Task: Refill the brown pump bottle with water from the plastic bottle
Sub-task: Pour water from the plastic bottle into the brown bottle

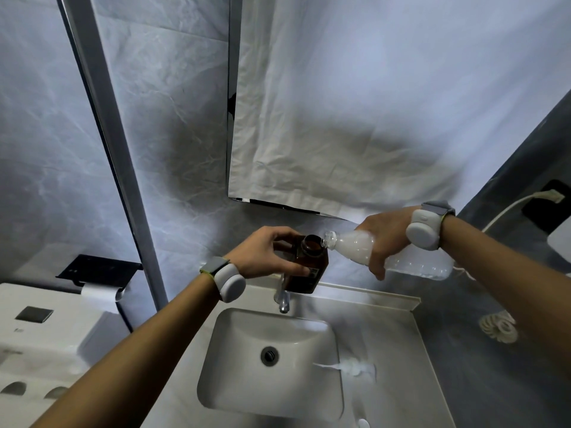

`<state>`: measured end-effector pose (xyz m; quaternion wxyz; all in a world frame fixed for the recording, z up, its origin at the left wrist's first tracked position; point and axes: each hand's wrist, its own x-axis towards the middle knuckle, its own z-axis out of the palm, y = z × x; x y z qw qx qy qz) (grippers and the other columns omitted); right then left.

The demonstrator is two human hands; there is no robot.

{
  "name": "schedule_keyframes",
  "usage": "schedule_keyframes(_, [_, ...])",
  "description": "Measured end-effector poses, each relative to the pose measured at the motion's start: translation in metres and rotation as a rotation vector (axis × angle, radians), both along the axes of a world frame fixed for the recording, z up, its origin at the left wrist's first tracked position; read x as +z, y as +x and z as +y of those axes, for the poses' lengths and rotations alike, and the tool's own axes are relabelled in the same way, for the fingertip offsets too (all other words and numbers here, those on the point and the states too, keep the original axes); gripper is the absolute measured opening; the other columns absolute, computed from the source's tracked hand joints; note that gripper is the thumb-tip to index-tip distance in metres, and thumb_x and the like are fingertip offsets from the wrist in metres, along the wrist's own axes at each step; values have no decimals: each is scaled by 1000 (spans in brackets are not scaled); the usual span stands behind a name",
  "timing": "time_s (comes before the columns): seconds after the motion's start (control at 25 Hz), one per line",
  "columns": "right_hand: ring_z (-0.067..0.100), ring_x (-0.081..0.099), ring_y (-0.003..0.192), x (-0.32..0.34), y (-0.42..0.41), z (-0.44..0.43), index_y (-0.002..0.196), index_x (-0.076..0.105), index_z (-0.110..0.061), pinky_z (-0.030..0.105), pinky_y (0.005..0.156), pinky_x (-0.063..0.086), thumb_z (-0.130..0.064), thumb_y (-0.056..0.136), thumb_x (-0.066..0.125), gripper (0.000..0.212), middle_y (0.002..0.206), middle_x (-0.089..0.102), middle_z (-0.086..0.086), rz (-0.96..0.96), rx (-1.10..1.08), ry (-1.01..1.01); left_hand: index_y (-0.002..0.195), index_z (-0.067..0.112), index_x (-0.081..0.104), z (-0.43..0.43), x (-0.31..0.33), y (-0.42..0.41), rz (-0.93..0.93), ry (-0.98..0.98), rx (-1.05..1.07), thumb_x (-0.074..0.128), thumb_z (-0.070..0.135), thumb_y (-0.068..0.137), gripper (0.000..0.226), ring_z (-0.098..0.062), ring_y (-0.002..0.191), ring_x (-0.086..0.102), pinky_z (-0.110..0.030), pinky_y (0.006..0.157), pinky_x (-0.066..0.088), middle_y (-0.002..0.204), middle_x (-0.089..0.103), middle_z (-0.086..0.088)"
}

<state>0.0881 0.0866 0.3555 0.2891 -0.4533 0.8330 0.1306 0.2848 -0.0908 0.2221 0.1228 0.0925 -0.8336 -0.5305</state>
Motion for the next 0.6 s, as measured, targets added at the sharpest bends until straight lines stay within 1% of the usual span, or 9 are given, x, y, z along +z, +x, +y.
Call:
schedule_keyframes(0.08, [12,73,75,0,-3,0,90,76,-31,23,57,54,-38,42,93,51,76,75,-12,-5,3,9,119,33,71,2,-2,-2,10,-3,3,97,35,67,58,-1,112,72,-34,107,56,115,78,9])
schedule_keyframes(0.2, [11,71,73,0,-6,0,96,76,-28,22,56,54,-37,45,93,55,77,75,-11,7,12,40,117,33,72,4,-4,-5,22,-8,9,97,37,65,58,-2,110,72,-36,107,56,114,78,8])
schedule_keyframes(0.36, [10,69,70,1,-10,2,92,76,-26,24,59,55,-33,48,94,48,74,74,-11,20,15,55,117,32,73,7,-6,-10,29,-21,13,97,37,64,58,-4,110,73,-39,106,56,112,78,9])
schedule_keyframes(0.52, [10,70,70,0,-13,4,89,74,-30,23,56,53,-32,50,95,44,74,74,-11,26,12,79,115,29,74,11,-7,-14,42,-22,13,97,35,64,56,-7,109,73,-40,105,57,111,78,9])
schedule_keyframes(0.6, [11,71,72,0,-15,6,90,74,-29,25,59,56,-32,51,95,44,76,74,-11,30,9,86,115,27,74,13,-8,-16,43,-19,10,96,34,64,56,-8,109,73,-39,105,57,111,78,8])
